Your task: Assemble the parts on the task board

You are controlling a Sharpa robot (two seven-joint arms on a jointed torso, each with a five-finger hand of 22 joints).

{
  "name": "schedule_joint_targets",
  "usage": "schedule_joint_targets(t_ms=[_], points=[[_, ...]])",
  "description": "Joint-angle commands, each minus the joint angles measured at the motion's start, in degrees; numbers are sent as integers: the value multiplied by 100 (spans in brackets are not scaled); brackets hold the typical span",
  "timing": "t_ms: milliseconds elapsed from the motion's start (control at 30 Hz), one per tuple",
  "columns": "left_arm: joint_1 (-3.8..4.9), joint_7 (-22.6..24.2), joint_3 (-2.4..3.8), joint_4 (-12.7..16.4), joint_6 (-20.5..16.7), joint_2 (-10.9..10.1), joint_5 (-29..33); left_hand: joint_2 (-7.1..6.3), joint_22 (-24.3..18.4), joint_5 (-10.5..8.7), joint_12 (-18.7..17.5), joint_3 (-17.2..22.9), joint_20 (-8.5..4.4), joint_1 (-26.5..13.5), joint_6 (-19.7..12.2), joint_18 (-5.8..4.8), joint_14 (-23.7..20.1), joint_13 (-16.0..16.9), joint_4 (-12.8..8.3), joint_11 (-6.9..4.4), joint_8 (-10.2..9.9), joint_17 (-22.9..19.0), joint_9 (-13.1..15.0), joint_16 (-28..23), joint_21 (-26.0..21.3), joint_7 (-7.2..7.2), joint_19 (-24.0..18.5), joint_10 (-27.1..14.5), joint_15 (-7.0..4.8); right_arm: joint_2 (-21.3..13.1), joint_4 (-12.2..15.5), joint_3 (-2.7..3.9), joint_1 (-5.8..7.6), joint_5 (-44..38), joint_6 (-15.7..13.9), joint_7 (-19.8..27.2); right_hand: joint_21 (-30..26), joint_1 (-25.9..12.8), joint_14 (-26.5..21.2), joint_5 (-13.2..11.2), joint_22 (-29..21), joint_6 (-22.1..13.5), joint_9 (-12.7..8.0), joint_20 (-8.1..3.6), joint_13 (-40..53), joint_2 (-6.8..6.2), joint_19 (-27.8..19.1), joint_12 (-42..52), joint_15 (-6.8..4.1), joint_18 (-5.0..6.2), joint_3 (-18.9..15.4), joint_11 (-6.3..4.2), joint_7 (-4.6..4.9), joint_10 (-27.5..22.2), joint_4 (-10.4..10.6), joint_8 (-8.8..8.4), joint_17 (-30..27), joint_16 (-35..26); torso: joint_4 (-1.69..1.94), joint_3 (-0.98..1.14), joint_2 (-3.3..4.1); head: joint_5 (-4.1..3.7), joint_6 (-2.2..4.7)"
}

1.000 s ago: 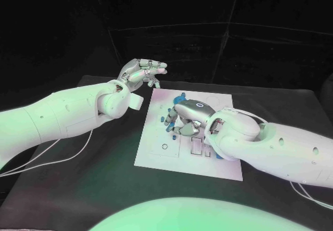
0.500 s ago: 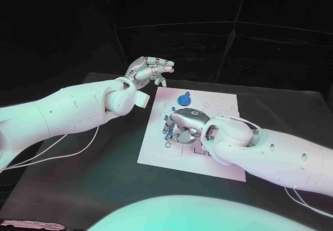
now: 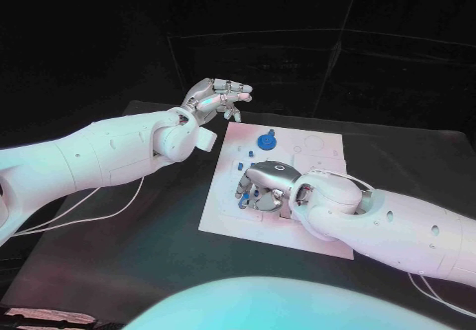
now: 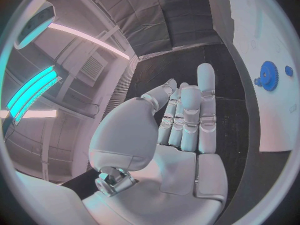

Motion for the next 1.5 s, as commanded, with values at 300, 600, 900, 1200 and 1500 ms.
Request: schedule_joint_targets(t_ms=[300, 600, 900, 1200, 1500], points=[[9, 0, 3, 5, 77, 7, 15, 12, -6, -7, 37, -5, 8, 7, -28, 32, -45, -6, -21, 1, 3, -5, -5, -25, -19, 27, -43, -42, -2, 37, -87, -31, -23, -104, 100, 12, 36, 10, 141, 26, 7, -1, -6, 16, 12, 7, 19, 11, -21, -79, 40, -208, 52, 223, 6, -23, -7, 33, -7, 3, 3, -2, 0], [9, -4, 3, 0, 80, 8, 15, 13, -8, -7, 38, -1, 8, 7, -32, 33, -49, -6, -24, 2, 2, -11, -6, -26, -22, 27, -44, -47, -2, 81, -156, -41, -36, -307, 60, -102, 38, 3, 140, 33, 7, -2, -7, 18, 15, 21, 15, 2, -18, -79, 57, -206, 55, 219, 6, -26, -8, 36, -5, 3, 2, -29, 0], [9, -9, 3, 1, 88, 8, 15, 13, -8, -7, 38, -1, 8, 7, -32, 33, -49, -6, -24, 2, 2, -11, -6, -26, -22, 27, -44, -47, -2, 112, -156, -42, -38, -407, 109, -122, 42, -15, 137, 33, 10, -6, -10, 21, 19, 7, 11, -9, -15, -79, 60, -203, 59, 214, 0, -31, -13, 37, -10, -3, 3, -34, 0], [10, -10, 3, 4, 85, 10, 15, 13, -8, -7, 38, -1, 8, 7, -32, 33, -49, -6, -24, 2, 2, -11, -6, -26, -22, 27, -44, -47, -2, 180, -178, -46, -38, -293, 236, -20, 14, -504, 109, 120, -51, -235, -52, 98, -46, -249, -52, -240, 73, -71, -190, -103, 128, -75, 202, -168, -86, 16, 2, -2, -2, -43, 0], [11, -15, 3, 10, 85, 6, 15, 13, -8, -7, 38, -1, 8, 7, -32, 33, -49, -6, -24, 2, 2, -11, -6, -26, -22, 27, -44, -47, -2, 189, -197, -50, -38, -220, 77, -14, -25, -629, 80, 118, -129, -413, -45, 144, -133, -316, -99, -446, 119, -55, -349, -37, 155, -360, 297, -205, -183, -20, -7, -3, -5, -41, 0]])
